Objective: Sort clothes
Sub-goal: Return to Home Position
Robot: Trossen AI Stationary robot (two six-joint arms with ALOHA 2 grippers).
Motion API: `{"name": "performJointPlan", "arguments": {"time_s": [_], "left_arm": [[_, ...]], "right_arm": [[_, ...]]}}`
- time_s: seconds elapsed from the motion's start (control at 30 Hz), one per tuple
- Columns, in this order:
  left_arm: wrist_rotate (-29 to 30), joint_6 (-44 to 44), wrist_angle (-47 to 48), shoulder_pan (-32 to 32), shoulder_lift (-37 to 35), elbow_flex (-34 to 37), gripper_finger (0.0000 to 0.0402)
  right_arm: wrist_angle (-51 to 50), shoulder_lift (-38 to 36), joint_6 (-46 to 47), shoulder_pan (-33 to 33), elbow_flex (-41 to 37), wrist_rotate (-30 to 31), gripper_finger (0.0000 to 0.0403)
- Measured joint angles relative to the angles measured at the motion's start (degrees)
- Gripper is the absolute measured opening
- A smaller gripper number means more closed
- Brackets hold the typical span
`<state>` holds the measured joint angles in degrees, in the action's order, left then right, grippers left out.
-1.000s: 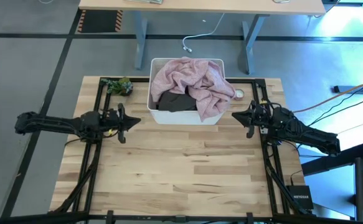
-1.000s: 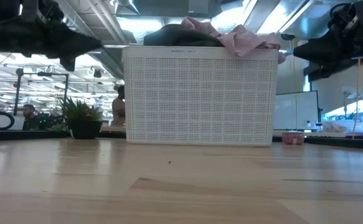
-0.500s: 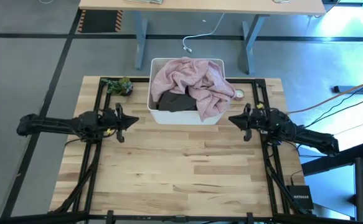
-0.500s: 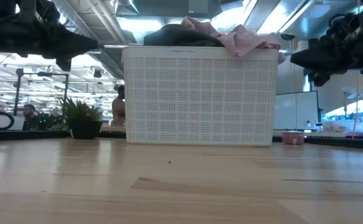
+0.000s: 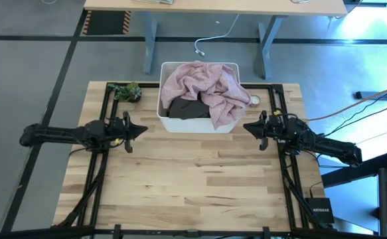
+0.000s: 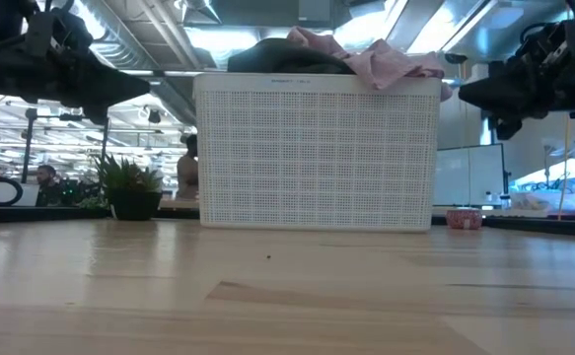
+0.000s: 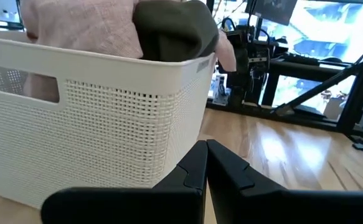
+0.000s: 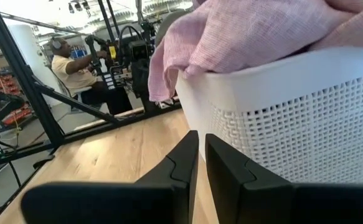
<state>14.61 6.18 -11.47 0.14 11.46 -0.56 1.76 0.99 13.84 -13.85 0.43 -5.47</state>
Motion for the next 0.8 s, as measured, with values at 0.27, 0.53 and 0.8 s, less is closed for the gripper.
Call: {"name": "performJointPlan", "arguments": {"time_s": [0.27, 0.53, 0.8], "left_arm": [[2.6, -1.2, 5.5, 0.6, -5.7, 0.0, 0.0004], [0.4, -0.5, 8.7, 0.7, -10.5, 0.0, 0.0004], [-6.8, -1.5, 9.7, 0.7, -11.3, 0.0, 0.0004]], "right_arm": [[-0.1, 0.0, 0.9, 0.0, 0.0, 0.0, 0.0047], [-0.1, 0.0, 0.9, 0.0, 0.0, 0.1, 0.0046], [-0.2, 0.0, 0.9, 0.0, 0.0, 0.1, 0.0046]]}}
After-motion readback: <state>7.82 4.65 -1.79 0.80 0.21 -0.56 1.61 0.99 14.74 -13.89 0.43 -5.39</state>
